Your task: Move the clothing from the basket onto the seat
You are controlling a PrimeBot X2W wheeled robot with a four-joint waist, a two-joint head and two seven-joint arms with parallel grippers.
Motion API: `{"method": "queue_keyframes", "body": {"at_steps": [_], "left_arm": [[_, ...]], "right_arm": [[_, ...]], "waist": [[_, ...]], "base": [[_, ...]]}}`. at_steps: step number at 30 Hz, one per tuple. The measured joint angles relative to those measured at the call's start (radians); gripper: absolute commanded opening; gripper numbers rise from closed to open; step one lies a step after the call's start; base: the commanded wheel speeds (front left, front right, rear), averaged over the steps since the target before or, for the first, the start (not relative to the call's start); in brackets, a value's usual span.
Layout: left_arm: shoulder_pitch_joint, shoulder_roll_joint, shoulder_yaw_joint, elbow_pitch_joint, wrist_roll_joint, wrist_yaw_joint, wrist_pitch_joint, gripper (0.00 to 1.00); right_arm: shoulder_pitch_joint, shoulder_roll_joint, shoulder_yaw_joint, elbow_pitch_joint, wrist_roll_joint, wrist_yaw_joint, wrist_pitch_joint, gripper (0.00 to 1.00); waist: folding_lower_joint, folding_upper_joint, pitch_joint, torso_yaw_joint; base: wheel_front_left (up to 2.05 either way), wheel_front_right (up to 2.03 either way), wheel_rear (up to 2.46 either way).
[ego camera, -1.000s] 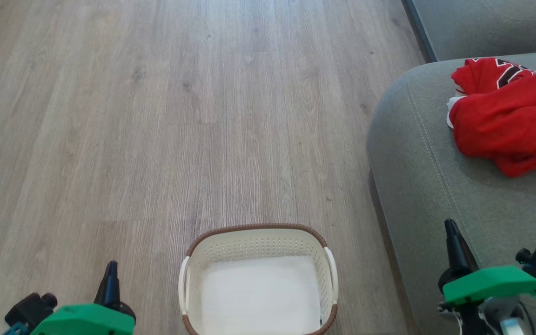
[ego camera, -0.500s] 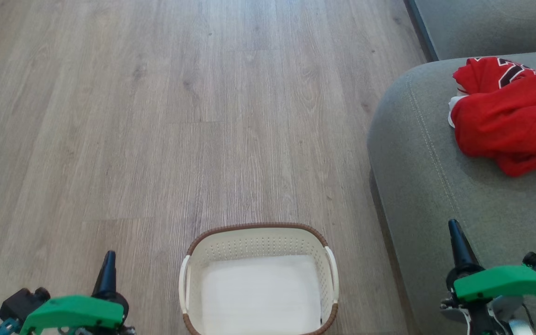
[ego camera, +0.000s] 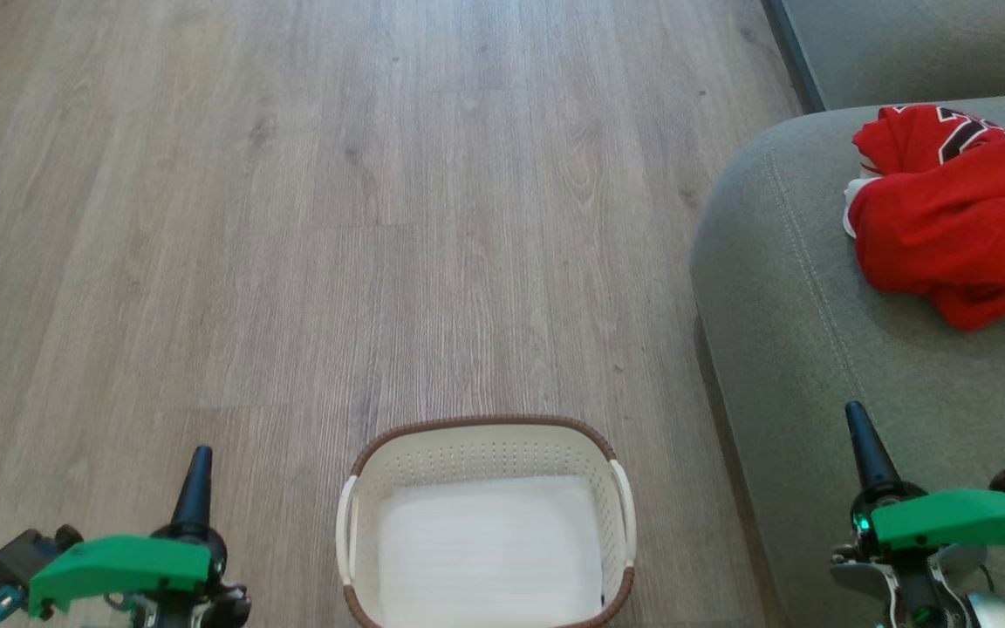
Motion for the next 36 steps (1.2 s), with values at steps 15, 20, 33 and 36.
{"method": "queue_keyframes", "body": {"at_steps": [15, 20, 33, 36], "left_arm": [[-0.030, -0.015, 0.032, 0.006, -0.137, -0.034, 0.043, 0.00], [-0.045, -0.018, 0.047, 0.006, -0.186, -0.048, 0.053, 0.00], [-0.073, -0.025, 0.072, 0.012, -0.314, -0.083, 0.092, 0.00], [-0.080, -0.028, 0.086, 0.014, -0.342, -0.089, 0.099, 0.00]], "right_arm": [[-0.018, 0.000, -0.022, 0.000, 0.158, 0.000, 0.039, 0.00], [-0.018, 0.000, -0.027, 0.000, 0.213, 0.000, 0.053, 0.00], [-0.023, 0.000, -0.047, 0.000, 0.361, 0.000, 0.087, 0.00], [-0.034, 0.000, -0.053, 0.000, 0.393, 0.000, 0.097, 0.00]], "waist": [[0.0000, 0.0000, 0.004, 0.003], [0.0000, 0.0000, 0.005, 0.004], [0.0000, 0.0000, 0.009, 0.007], [0.0000, 0.0000, 0.010, 0.007]], "base": [[0.00, 0.00, 0.00], [0.00, 0.00, 0.00], [0.00, 0.00, 0.00], [0.00, 0.00, 0.00]]}}
